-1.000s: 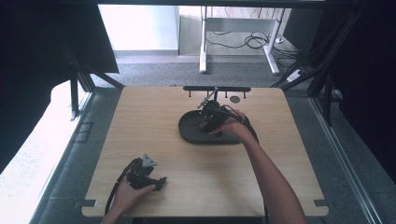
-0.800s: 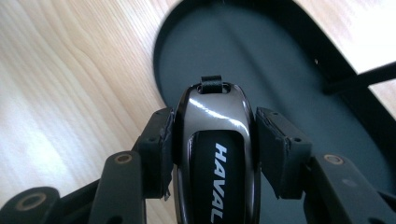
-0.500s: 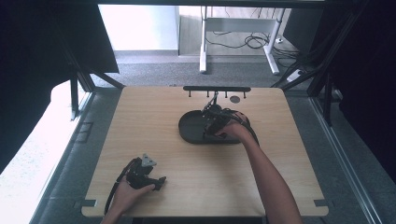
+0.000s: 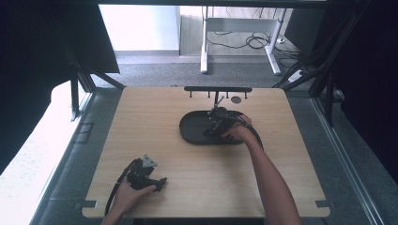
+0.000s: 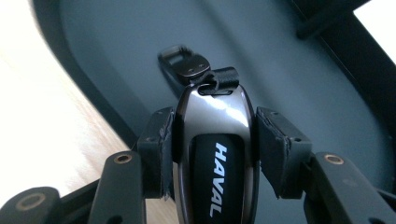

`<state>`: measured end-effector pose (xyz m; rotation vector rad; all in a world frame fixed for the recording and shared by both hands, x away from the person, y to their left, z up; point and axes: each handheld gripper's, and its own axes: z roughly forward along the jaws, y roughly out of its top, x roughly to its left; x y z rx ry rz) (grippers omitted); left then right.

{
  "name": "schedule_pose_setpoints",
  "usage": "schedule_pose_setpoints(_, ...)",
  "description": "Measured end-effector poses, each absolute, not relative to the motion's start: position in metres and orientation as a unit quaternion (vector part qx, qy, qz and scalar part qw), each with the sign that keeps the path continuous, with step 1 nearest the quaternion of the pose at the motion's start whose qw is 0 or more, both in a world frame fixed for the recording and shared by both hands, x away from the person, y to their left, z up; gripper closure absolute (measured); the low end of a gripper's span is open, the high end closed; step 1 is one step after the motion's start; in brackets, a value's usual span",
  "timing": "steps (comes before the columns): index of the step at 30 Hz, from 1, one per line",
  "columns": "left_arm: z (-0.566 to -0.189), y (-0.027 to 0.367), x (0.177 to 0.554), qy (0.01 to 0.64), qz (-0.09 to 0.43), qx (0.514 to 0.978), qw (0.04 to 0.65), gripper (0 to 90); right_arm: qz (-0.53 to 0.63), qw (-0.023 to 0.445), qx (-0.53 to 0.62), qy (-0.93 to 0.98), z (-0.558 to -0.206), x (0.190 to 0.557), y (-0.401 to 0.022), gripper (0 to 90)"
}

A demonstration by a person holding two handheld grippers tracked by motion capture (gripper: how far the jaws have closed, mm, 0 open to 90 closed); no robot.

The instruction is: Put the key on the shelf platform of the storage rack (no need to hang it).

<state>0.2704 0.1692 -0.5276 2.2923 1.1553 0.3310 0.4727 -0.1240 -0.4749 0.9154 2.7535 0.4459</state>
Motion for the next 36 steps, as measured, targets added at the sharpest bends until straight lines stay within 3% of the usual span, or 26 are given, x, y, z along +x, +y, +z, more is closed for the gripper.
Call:
schedule_pose_setpoints(20, -0.529, 0.170, 0.271, 0.429, 0.121, 0.854, 0.269, 18.5, 0.138, 0.123, 0.331, 0.925, -0.496, 0.478, -0.130, 48.5)
schedule_pose_setpoints(24, -0.529, 0.169, 0.271, 0.429, 0.122, 0.853, 0.270, 18.5, 0.139, 0.120, 0.337, 0.923, -0.498, 0.476, -0.131, 39.1)
schedule_pose_setpoints(36, -0.529, 0.167, 0.270, 0.426, 0.121, 0.855, 0.271, 18.5, 0.215, 0.147, 0.344, 0.902, -0.464, 0.453, -0.142, 36.5)
